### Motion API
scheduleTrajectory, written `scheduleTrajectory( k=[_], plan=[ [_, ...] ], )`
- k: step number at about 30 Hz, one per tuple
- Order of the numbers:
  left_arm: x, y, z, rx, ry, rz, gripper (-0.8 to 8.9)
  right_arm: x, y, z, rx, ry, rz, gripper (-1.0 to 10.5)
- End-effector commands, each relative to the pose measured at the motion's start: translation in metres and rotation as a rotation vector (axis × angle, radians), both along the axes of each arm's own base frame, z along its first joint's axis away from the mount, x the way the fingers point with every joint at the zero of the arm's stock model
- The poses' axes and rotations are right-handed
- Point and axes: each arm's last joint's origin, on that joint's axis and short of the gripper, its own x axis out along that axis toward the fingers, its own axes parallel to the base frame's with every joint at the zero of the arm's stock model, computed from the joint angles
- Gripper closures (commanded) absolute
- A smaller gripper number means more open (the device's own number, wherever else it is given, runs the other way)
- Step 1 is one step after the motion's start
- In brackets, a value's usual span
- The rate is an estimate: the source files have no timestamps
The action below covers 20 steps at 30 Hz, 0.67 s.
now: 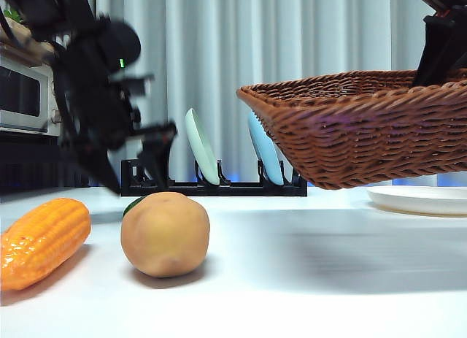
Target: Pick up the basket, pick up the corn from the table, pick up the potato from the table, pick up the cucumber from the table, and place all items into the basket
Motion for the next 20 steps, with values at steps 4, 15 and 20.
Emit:
scheduleTrajectory(
  k=[4,15,20],
  plan=[
    [0.004,-0.002,-0.016,0.014,0.031,-0.018,4.14,0.001,0.0,0.009,0.022,-0.03,-0.002,9.6],
    [0.004,-0.002,-0.012,0.02,0.043,-0.031,8.22,0.002,0.0,0.011,0.03,-0.029,-0.017,9.6],
    [-0.002,-0.001,0.028,0.009,0.015,-0.032,8.22,0.007,0.001,0.011,0.05,-0.042,-0.04,9.6]
  ],
)
